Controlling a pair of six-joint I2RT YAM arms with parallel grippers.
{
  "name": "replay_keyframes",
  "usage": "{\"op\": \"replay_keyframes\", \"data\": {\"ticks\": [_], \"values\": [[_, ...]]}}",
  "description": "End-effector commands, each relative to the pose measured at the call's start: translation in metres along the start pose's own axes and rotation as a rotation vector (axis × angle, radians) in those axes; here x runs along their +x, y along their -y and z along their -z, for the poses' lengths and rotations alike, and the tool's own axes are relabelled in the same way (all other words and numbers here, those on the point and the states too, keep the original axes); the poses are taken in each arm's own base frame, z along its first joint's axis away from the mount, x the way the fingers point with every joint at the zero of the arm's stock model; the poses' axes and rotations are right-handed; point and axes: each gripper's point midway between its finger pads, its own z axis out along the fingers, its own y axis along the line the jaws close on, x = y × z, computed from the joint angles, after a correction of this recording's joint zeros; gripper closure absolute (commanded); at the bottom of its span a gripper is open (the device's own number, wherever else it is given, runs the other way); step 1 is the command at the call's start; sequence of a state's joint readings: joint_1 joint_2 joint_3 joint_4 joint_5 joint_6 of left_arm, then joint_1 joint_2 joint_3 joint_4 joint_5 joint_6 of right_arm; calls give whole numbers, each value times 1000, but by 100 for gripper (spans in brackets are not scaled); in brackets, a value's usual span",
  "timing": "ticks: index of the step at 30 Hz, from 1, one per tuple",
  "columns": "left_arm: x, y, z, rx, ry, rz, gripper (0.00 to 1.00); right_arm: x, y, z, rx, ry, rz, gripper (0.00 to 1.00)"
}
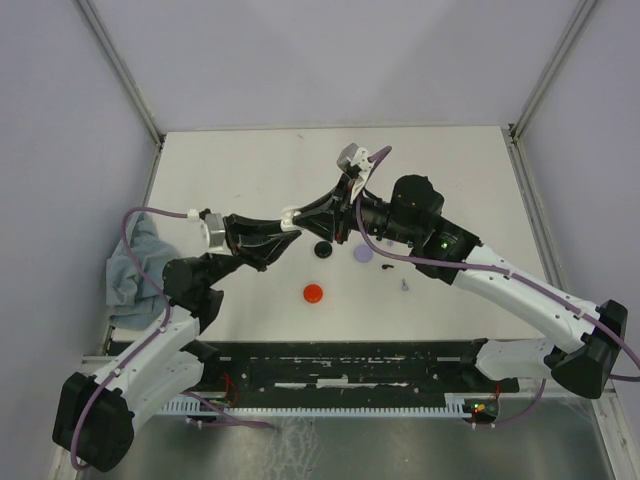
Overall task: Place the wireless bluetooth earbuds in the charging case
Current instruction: Place the earbud in the charging case.
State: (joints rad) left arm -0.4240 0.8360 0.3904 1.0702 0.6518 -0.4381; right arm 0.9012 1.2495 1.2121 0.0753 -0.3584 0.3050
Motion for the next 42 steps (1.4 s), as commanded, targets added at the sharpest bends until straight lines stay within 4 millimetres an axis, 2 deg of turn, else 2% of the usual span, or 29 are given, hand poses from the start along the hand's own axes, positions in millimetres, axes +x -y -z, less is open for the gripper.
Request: {"op": "replay_keyframes", "data": {"ticks": [1, 8, 14, 18, 22, 25, 32, 36, 42], "values": [[-30, 3, -10, 7, 78, -6, 97, 9, -9, 2, -43, -22, 17, 71], [-31, 8, -8, 26, 94, 9, 97, 21, -2, 5, -19, -44, 21, 67], [-25, 7, -6, 19, 83, 24, 97, 20, -2, 7, -14, -42, 22, 63], [-17, 7, -4, 24, 62, 25, 97, 13, 5, 12, 48, -18, 22, 52], [-8, 6, 0, 17, 38, 17, 97, -5, 13, 20, 125, 35, 7, 42], [-2, 6, 4, 11, 22, 11, 97, -16, 13, 23, 148, 57, -8, 37], [9, 2, 7, -4, -19, -25, 97, -25, 7, 19, 130, 47, -59, 28], [8, 2, 6, -2, -19, -34, 97, -19, 7, 14, 126, 20, -68, 26], [4, 4, 4, 11, -12, -39, 97, -5, 19, 15, 180, -38, -49, 25]]}}
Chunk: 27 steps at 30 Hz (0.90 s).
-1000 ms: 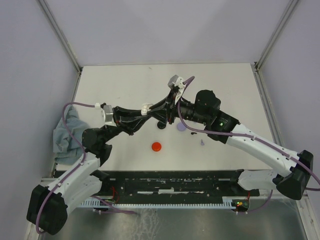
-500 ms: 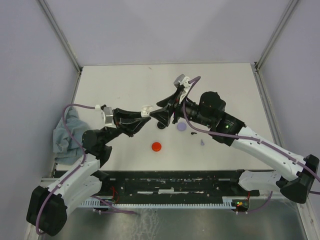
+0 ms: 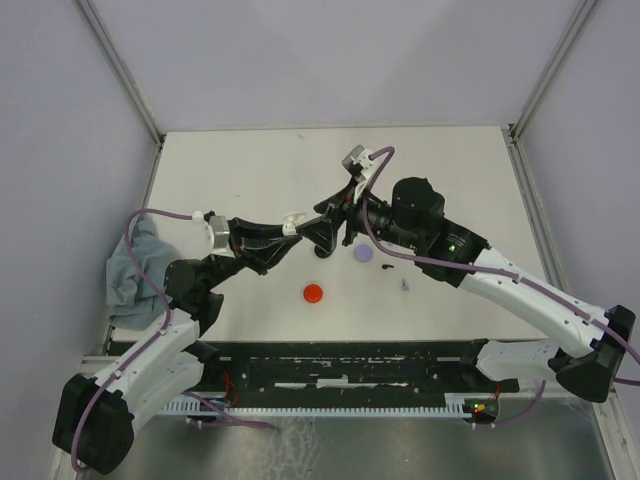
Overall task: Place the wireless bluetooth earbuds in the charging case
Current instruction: Place the earbud in the charging case, then close the charging case.
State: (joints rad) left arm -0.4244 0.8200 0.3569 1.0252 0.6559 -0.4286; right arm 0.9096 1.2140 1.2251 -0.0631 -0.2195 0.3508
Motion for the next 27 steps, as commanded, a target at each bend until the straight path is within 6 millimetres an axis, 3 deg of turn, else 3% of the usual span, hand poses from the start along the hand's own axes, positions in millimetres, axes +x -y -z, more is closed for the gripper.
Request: {"op": "replay_keyframes", "data": {"ticks": [1, 15, 27], "values": [[-15, 6, -3, 29, 37, -67, 97, -12, 5, 2, 41, 5, 26, 25], [-16, 17, -2, 83, 36, -80, 97, -4, 33, 25, 185, -47, 158, 25], [3, 22, -2, 152, -73, -100, 97, 5, -5, 39, -128, -160, 251, 16]]}}
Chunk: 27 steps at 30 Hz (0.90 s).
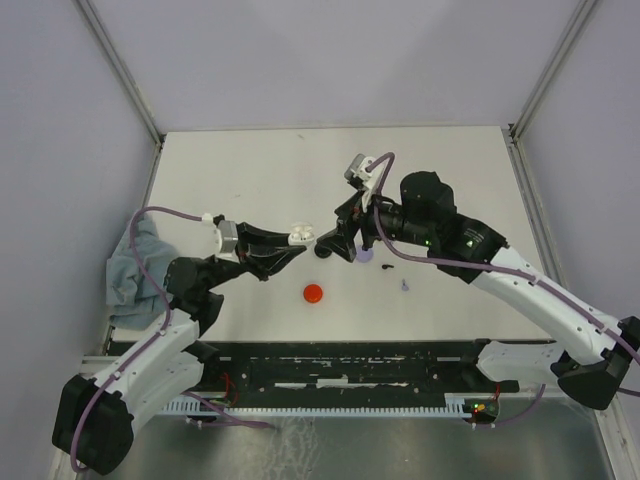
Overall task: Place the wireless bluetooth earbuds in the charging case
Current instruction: Close the charging case.
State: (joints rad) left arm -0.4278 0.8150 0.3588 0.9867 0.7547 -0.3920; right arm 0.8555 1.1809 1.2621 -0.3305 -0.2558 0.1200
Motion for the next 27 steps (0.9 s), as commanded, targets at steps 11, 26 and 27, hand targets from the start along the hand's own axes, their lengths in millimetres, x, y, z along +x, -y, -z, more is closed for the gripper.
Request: {"op": "replay_keyframes", "data": {"ticks": [11, 26, 27], "values": [[-14, 13, -18, 171, -51, -116, 97, -23, -51, 6, -353, -10, 115, 14], [4, -13, -24, 37, -116, 39, 97, -14, -66, -4, -480, -68, 90, 16], [6, -16, -24, 18, -120, 66, 97, -13, -64, -3, -472, -73, 93, 16]]}}
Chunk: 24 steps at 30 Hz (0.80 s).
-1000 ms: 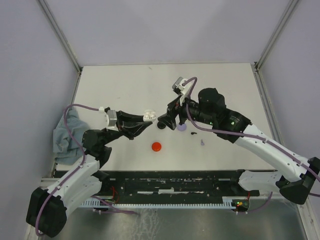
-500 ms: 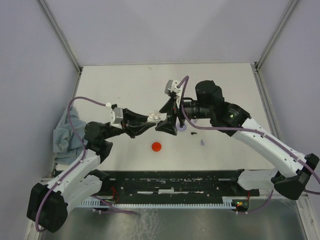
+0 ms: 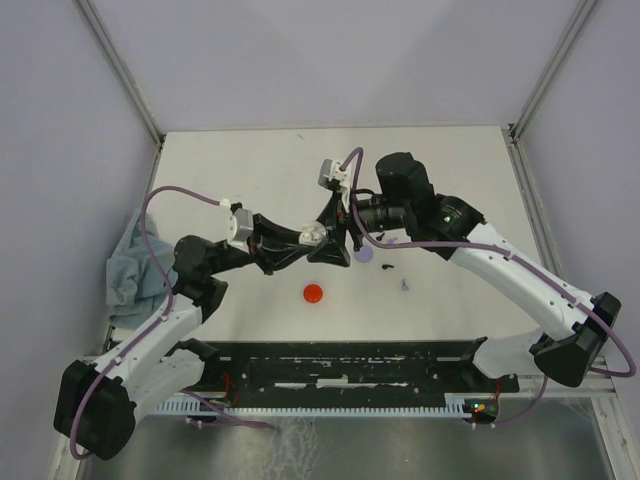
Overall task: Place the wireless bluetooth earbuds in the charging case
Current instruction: Close the charging case, then place the charging case at the center of the board.
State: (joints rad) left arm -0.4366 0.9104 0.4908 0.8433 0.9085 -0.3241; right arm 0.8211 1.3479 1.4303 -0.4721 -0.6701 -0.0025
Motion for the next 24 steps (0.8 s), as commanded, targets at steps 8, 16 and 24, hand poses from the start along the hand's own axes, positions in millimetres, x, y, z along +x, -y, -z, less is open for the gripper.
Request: {"op": "replay_keyframes", "data": {"ticks": [8, 16, 24], "values": [[21, -36, -4, -194, -60, 252, 97, -10, -7, 13, 16, 9, 73, 16], [71, -73, 22, -524, -170, 475, 97, 10, 54, 33, 408, -19, 2, 15], [146, -98, 60, -857, -295, 777, 97, 72, 100, 58, 738, -128, -148, 15]]}}
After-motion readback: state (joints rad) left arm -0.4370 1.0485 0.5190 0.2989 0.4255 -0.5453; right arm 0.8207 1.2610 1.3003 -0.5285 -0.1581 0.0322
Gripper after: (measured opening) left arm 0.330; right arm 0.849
